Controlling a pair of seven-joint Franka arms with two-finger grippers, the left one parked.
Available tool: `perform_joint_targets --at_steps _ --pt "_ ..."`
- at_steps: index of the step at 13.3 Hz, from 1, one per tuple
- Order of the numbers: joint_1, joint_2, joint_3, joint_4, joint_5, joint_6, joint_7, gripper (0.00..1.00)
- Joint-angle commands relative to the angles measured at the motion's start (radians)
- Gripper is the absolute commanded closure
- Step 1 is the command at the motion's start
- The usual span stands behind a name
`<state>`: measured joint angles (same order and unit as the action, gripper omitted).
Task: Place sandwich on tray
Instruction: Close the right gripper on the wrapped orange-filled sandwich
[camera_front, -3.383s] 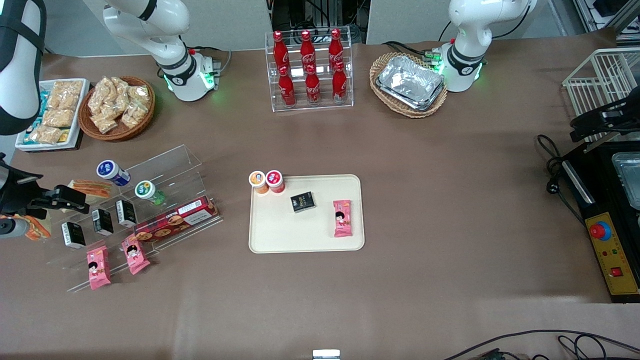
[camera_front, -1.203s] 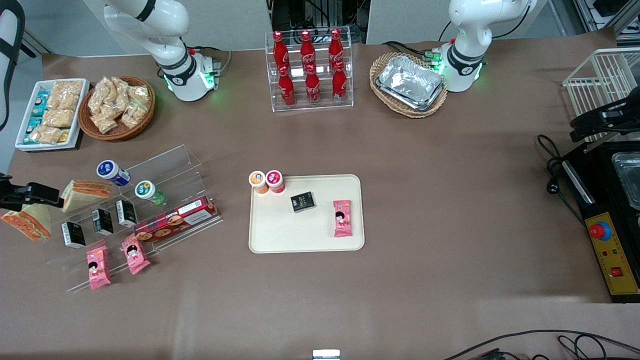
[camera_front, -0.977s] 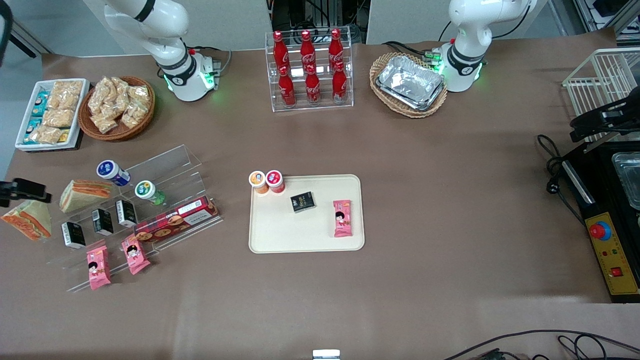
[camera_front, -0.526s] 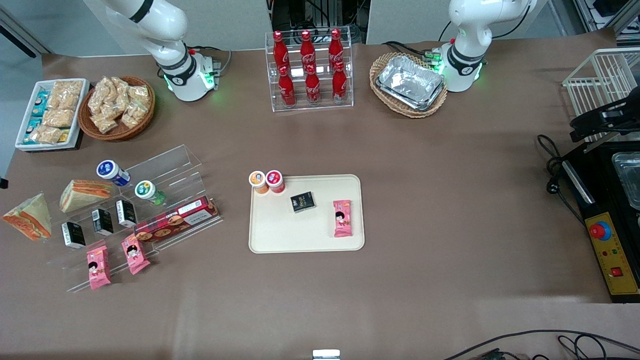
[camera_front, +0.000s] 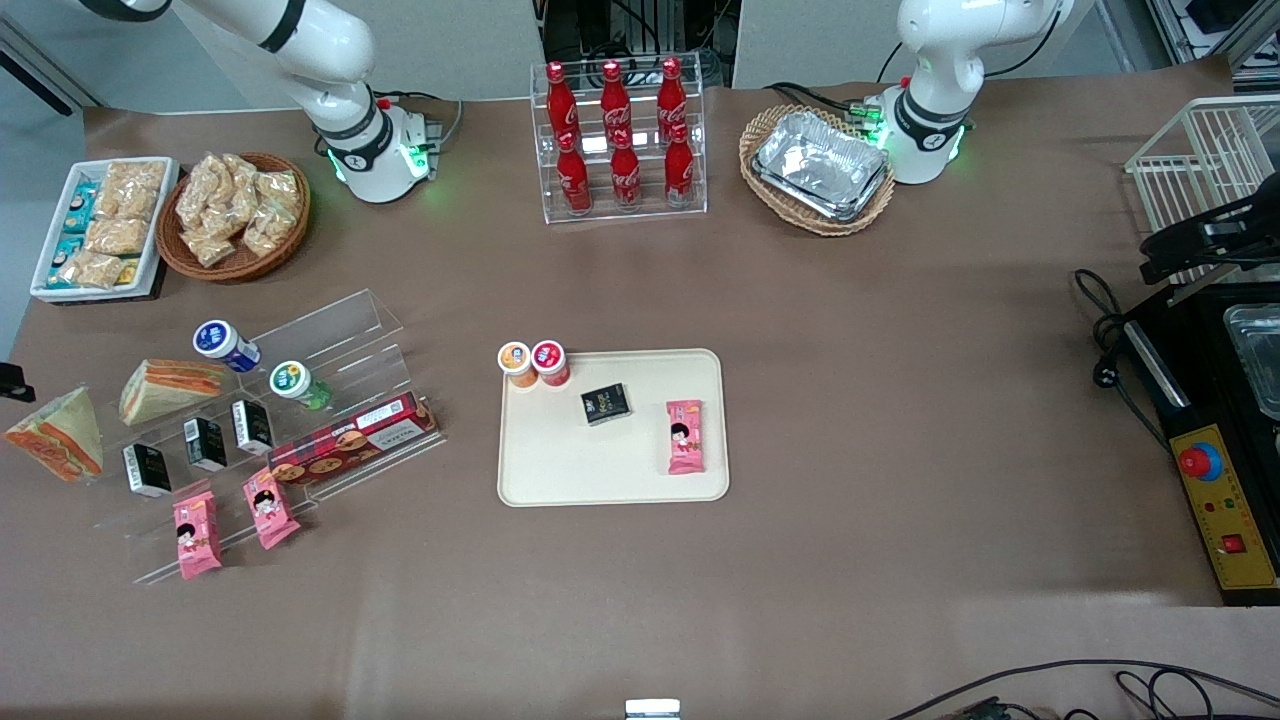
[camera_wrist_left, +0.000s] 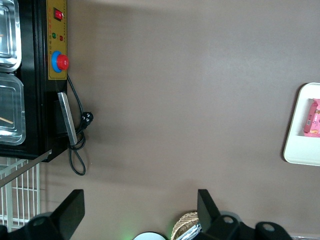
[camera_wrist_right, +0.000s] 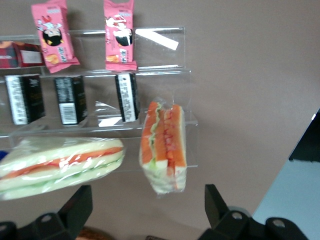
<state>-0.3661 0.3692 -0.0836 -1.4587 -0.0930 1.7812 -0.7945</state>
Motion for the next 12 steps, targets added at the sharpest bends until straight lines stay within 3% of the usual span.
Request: perform_joint_targets --at_steps 1,9,12 --pt "-0.016 -0.010 0.007 -0.087 -0.016 0.090 -0.046 0.00" --pt "-0.057 -0.006 0.007 -0.247 -0.013 0.302 -0.058 0.03" --pt "-0.057 0.008 0.008 -0.246 -0.007 0.325 -0.058 0.31"
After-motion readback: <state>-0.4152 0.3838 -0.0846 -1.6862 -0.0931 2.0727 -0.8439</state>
